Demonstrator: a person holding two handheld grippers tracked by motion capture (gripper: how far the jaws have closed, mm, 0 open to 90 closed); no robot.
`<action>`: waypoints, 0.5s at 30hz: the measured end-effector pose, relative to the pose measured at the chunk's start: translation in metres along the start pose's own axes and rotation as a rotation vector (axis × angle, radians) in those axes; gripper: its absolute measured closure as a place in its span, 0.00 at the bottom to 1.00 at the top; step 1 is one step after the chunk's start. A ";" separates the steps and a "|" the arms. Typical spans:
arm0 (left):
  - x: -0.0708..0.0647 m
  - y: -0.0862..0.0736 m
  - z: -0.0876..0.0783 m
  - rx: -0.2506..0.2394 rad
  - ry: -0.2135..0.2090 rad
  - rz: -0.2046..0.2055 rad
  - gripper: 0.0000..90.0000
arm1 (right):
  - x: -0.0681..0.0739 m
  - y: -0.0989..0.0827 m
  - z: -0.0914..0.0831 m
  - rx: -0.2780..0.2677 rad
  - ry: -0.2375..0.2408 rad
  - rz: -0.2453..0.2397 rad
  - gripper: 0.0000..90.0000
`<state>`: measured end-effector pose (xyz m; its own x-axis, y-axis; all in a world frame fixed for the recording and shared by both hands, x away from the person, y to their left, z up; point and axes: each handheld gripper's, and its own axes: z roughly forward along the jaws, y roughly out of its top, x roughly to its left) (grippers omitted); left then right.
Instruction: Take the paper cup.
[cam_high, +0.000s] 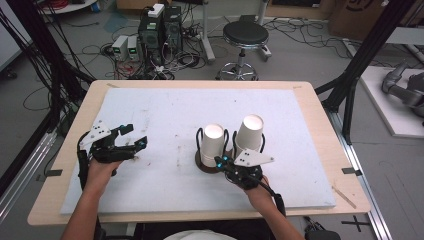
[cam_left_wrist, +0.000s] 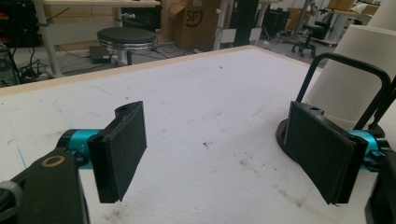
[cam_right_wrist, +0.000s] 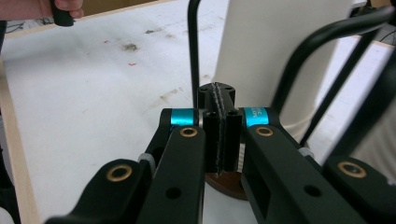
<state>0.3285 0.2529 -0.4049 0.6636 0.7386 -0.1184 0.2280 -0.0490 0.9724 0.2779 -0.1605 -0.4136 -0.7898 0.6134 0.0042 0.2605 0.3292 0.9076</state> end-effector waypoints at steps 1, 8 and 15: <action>0.000 0.000 0.000 0.000 0.000 0.000 0.23 | 0.001 0.000 0.001 0.003 -0.001 -0.001 1.00; 0.001 0.000 0.000 0.001 0.001 -0.003 0.23 | 0.001 -0.005 0.008 0.012 -0.010 0.017 1.00; 0.000 0.000 0.000 0.001 -0.003 -0.002 0.23 | 0.002 -0.010 0.010 0.033 -0.031 0.029 1.00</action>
<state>0.3288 0.2527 -0.4051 0.6651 0.7370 -0.1204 0.2295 -0.0484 0.9721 0.2794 -0.1551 -0.4265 -0.7644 0.6445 0.0165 0.3015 0.3347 0.8928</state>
